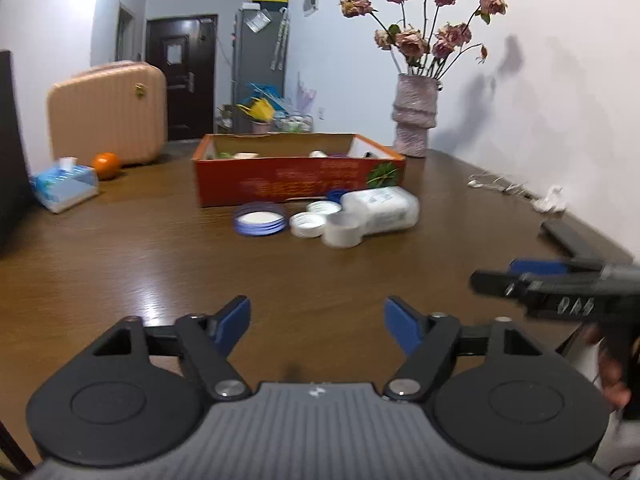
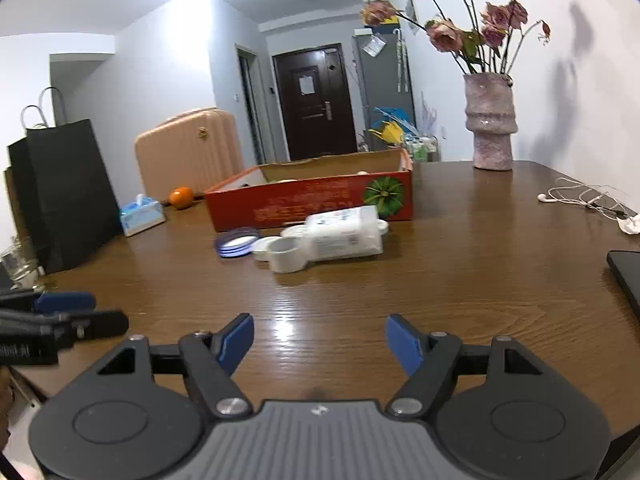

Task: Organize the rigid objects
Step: 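Grasp the white pill bottle with the left tool while the right tool grasps it too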

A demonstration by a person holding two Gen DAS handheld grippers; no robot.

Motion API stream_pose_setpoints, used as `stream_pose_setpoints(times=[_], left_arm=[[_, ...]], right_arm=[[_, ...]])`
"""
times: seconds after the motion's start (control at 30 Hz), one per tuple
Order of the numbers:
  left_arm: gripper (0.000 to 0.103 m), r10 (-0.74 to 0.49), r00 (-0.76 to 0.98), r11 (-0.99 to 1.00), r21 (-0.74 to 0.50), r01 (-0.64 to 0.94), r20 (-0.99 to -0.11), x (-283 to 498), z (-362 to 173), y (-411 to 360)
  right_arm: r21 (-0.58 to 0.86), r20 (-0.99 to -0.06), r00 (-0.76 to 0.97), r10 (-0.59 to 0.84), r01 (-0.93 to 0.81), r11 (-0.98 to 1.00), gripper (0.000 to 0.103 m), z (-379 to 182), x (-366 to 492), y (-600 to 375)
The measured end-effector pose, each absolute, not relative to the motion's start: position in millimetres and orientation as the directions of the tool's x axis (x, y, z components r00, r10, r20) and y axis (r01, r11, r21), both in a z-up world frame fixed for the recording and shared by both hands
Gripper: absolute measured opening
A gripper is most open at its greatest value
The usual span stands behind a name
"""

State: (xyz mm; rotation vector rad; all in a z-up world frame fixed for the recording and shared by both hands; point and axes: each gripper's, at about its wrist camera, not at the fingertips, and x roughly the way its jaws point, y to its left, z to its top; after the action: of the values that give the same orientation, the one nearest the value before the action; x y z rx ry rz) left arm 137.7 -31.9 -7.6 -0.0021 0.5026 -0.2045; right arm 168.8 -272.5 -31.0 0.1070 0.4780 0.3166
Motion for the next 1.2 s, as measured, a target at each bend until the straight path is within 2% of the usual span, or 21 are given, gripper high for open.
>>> stream_pose_setpoints(times=[0.23, 0.3, 0.47, 0.73, 0.83, 0.93, 0.97, 1.07, 1.2], left_arm=[[0.057, -0.352, 0.798, 0.936, -0.176, 0.305, -0.489, 223.4, 14.4, -64.0], [0.05, -0.368, 0.78, 0.93, -0.192, 0.314, -0.506, 254.7, 17.9, -74.8], [0.043, -0.402, 0.726, 0.914, -0.285, 0.287, -0.558, 326.5, 13.4, -88.6], [0.042, -0.455, 0.622, 0.878, -0.439, 0.192, -0.638, 394.1, -18.6, -86.6], [0.041, -0.475, 0.61, 0.862, -0.475, 0.177, -0.634, 401.7, -23.3, -82.5], [0.034, -0.474, 0.611, 0.862, -0.474, 0.178, -0.634, 403.5, -21.6, -82.9], [0.032, -0.476, 0.615, 0.862, -0.47, 0.187, -0.629, 401.7, -19.9, -84.0], [0.032, -0.483, 0.632, 0.861, -0.46, 0.216, -0.607, 391.8, -11.5, -87.9], [0.032, -0.489, 0.645, 0.858, -0.458, 0.234, -0.587, 371.0, 2.2, -91.1]], right_arm=[[0.228, -0.46, 0.824, 0.33, -0.25, 0.941, 0.05, -23.7, 228.6, -289.1], [0.252, -0.466, 0.814, 0.347, -0.255, 0.934, 0.042, -20.1, 252.3, -292.5], [0.315, -0.478, 0.784, 0.395, -0.266, 0.911, 0.038, -12.9, 312.1, -300.0], [0.407, -0.527, 0.718, 0.456, -0.258, 0.876, 0.03, -28.4, 382.9, -297.2], [0.453, -0.517, 0.699, 0.493, -0.265, 0.851, 0.031, -34.3, 389.5, -300.7], [0.477, -0.523, 0.687, 0.505, -0.255, 0.841, 0.03, -34.0, 390.4, -306.9], [0.478, -0.526, 0.687, 0.5, -0.248, 0.843, 0.027, -32.8, 389.0, -309.1], [0.489, -0.513, 0.694, 0.505, -0.247, 0.836, 0.023, -26.8, 376.2, -316.2], [0.504, -0.493, 0.706, 0.509, -0.245, 0.828, 0.022, -17.7, 345.7, -321.9]])
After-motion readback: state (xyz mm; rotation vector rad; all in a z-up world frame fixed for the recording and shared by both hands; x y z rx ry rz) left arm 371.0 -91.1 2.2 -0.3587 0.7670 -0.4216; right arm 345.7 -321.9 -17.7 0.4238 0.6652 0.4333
